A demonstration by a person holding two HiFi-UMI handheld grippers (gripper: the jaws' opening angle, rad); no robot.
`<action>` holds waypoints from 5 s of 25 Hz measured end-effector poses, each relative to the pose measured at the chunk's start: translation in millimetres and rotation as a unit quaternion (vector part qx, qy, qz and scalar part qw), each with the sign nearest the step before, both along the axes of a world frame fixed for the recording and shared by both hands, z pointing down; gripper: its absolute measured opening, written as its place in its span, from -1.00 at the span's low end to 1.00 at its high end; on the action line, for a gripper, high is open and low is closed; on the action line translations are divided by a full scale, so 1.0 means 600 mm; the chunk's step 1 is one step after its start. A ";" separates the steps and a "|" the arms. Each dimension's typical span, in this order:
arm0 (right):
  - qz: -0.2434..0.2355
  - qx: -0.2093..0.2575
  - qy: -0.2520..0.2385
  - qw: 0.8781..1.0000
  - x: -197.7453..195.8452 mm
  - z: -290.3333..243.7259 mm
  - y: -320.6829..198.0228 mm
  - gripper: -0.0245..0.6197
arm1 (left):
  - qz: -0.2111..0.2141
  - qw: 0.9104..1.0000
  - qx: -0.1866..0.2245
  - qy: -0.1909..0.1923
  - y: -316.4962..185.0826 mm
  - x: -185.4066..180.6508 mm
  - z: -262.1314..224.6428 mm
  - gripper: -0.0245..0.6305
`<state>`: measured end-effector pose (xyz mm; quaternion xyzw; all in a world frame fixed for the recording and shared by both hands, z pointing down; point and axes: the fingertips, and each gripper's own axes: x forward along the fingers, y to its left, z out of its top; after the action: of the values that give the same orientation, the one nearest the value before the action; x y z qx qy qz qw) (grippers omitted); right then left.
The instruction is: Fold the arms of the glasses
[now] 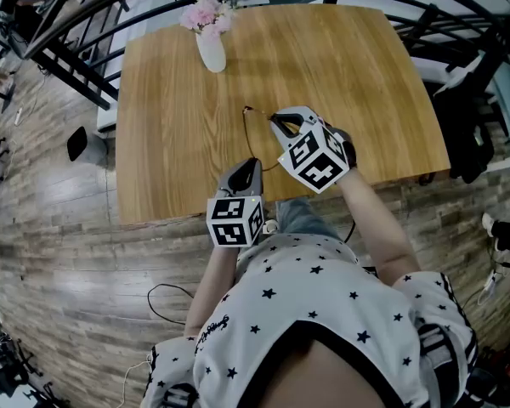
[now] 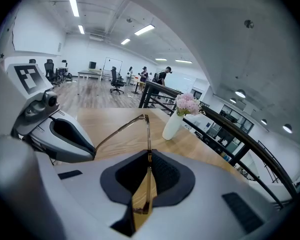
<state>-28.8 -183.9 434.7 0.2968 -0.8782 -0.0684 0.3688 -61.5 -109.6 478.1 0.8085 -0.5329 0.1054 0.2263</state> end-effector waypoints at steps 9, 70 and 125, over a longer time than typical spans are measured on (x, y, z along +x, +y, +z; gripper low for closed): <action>0.003 0.002 -0.026 1.000 -0.008 -0.008 0.008 -0.85 | 0.023 1.000 0.000 -0.001 -0.004 0.031 -0.007 -0.85; 0.040 0.025 -0.088 0.995 0.002 -0.037 -0.011 -0.85 | 0.022 1.000 0.008 0.009 -0.027 0.044 -0.033 -0.85; 0.024 0.027 -0.100 0.994 0.016 -0.042 -0.026 -0.85 | -0.065 0.998 0.017 -0.004 -0.046 -0.036 -0.031 -0.61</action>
<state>-19.4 -199.7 409.3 0.3334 -0.9010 -0.0532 0.2725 -83.2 -136.9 459.5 0.7753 -0.5872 0.0850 0.2165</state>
